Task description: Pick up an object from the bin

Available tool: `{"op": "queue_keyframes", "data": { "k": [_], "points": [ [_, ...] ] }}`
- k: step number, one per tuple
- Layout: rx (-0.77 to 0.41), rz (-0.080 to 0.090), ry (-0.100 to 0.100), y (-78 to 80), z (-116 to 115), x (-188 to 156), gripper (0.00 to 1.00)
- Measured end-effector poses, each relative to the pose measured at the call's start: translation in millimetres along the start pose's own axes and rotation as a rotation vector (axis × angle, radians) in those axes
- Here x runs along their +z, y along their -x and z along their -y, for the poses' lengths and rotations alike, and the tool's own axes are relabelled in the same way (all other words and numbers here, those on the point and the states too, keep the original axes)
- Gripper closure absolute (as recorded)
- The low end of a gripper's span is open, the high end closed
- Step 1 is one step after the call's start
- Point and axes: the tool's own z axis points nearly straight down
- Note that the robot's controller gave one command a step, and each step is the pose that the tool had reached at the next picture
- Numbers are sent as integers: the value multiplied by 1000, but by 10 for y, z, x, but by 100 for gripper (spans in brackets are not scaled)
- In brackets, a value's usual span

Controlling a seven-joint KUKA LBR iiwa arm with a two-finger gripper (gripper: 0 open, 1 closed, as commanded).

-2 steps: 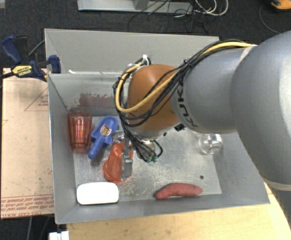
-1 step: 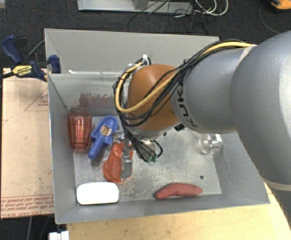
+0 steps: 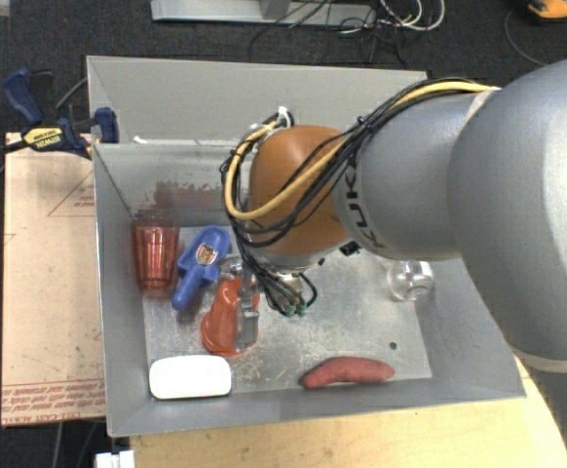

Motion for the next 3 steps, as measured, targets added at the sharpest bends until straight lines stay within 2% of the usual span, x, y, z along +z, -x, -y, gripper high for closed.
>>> {"op": "queue_keyframes", "data": {
  "k": [3],
  "points": [
    [0,0,0,0,0,0,100]
  ]
}}
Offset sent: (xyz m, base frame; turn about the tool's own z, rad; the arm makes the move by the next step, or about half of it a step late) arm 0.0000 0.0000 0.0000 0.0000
